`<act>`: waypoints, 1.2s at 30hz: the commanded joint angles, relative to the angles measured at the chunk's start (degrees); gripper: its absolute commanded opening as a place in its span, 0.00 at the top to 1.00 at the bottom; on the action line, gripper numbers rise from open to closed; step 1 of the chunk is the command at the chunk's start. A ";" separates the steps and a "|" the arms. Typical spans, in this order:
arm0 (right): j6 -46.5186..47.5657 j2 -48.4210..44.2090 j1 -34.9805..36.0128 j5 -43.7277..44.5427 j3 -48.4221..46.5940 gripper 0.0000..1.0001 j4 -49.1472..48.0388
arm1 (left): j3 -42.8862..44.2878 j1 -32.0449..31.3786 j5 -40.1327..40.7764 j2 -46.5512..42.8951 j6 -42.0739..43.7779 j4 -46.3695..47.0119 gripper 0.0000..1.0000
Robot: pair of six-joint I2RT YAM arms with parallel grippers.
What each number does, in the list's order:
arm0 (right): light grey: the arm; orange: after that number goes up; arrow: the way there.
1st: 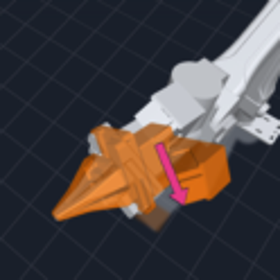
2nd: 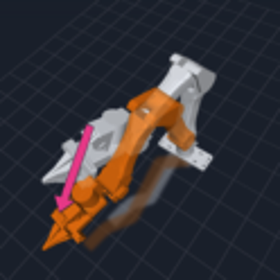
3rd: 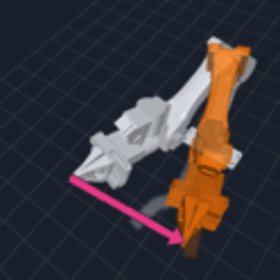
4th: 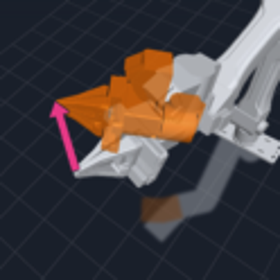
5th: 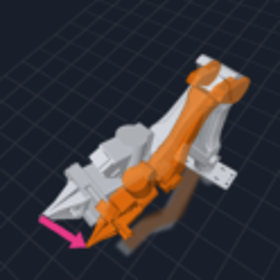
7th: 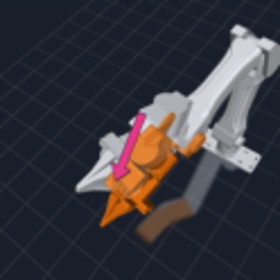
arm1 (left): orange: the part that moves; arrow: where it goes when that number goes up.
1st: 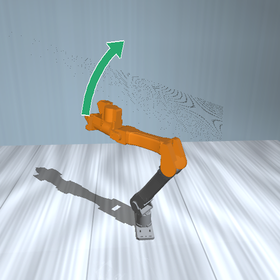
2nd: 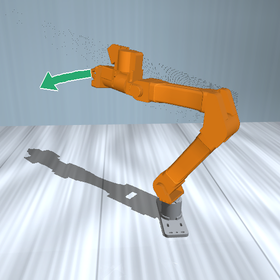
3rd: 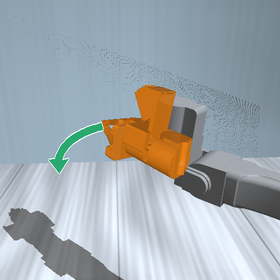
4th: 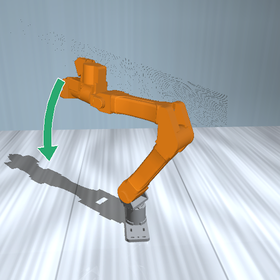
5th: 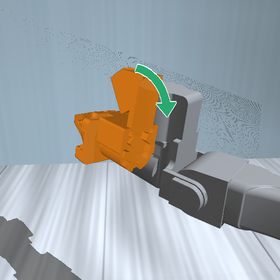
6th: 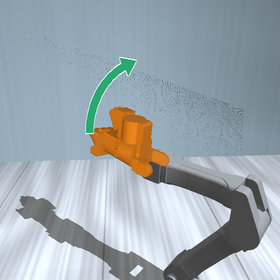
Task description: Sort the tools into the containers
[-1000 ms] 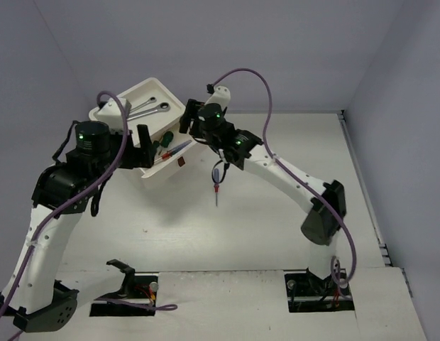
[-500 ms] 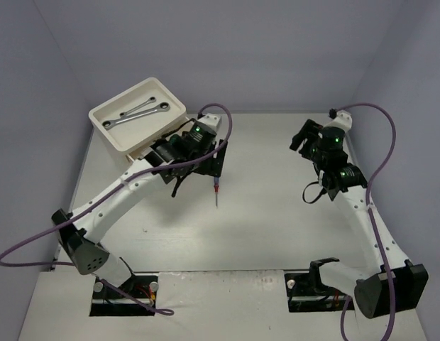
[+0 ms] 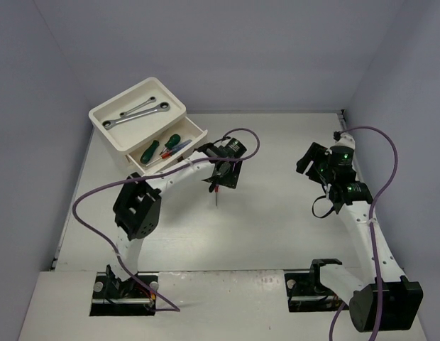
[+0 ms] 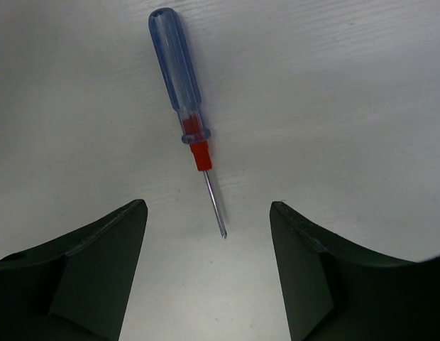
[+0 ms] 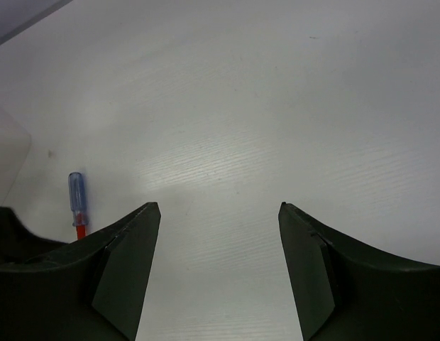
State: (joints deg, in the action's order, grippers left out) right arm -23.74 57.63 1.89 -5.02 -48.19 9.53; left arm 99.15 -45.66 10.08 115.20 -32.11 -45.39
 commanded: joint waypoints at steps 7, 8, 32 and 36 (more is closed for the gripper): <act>0.19 -0.94 -0.22 -5.19 1.52 0.35 -2.50 | 6.07 4.37 -1.19 7.15 -0.01 4.45 0.44; 0.23 -0.94 -0.22 -5.22 1.52 0.35 -2.50 | 6.41 4.45 -1.15 8.03 0.15 4.49 0.46; 1.58 -0.43 -0.01 -8.91 -3.10 0.34 -2.15 | 14.75 -1.80 5.67 -15.79 33.35 2.74 1.00; 2.63 2.08 1.06 -12.33 -6.06 0.34 -2.15 | 17.97 -0.96 9.10 -18.73 44.81 -0.19 1.00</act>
State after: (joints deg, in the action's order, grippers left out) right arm -23.02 57.85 1.95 -12.97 -49.20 10.17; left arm 113.52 -48.26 13.40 101.60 -3.24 -42.33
